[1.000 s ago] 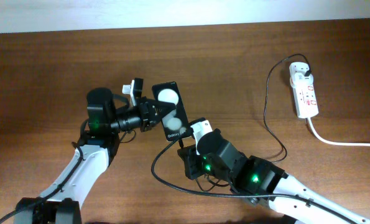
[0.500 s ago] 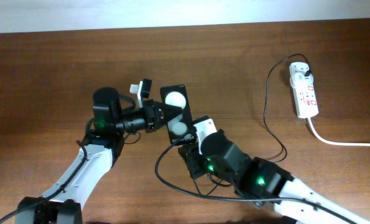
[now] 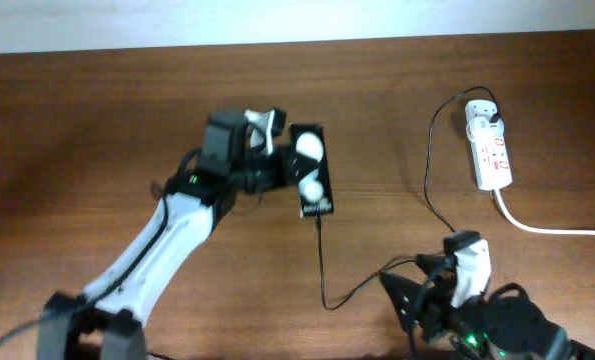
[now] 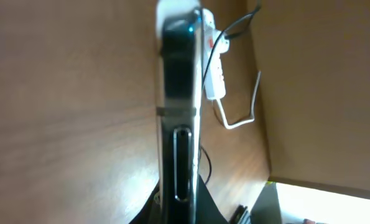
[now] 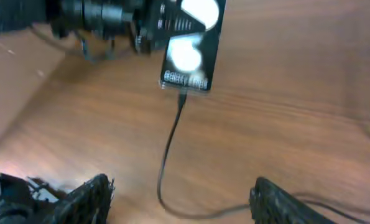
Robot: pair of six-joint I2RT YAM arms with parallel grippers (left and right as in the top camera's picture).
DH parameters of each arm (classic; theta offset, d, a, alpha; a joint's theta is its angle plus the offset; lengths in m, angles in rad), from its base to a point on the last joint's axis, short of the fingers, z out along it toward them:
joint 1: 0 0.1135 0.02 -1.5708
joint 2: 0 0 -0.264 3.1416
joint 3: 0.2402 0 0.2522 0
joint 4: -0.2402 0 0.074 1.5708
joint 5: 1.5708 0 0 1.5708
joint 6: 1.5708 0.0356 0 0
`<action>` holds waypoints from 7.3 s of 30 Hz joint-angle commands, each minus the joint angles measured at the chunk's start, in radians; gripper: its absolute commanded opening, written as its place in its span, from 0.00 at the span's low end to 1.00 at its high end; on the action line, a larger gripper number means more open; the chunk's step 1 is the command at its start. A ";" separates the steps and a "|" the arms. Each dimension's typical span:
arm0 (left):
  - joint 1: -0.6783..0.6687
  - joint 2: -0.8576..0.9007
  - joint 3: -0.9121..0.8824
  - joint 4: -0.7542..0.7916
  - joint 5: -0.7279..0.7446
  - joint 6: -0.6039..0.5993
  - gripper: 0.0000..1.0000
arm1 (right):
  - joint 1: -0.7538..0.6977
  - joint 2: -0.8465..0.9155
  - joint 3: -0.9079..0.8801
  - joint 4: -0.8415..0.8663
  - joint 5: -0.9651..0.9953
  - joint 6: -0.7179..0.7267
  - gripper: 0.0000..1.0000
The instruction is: Plug charger to phone and switch on socket
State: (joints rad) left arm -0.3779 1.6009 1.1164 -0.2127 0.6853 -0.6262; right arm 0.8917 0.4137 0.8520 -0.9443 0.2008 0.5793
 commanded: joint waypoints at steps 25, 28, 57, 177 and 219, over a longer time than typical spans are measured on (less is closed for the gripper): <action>0.002 0.607 0.354 -0.203 -0.190 0.172 0.91 | -0.003 -0.015 0.011 -0.055 0.048 0.024 0.96; 0.014 0.607 0.354 -0.253 -0.241 0.260 0.99 | -0.003 -0.015 0.011 -0.055 0.048 0.024 0.99; 0.021 -0.866 0.396 -1.130 -0.832 0.355 0.99 | -0.178 0.410 0.011 0.122 0.340 0.118 0.09; 0.339 -1.595 -1.107 0.134 -0.749 0.715 0.99 | -1.262 1.553 0.775 0.013 -0.319 0.023 0.04; 0.339 -1.595 -1.107 0.134 -0.749 0.715 0.99 | -1.233 1.851 0.807 0.228 -0.398 0.113 0.04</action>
State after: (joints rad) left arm -0.0433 0.0139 0.0166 -0.0792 -0.0780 0.0689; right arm -0.4007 2.1872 1.6604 -0.7235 -0.1623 0.6857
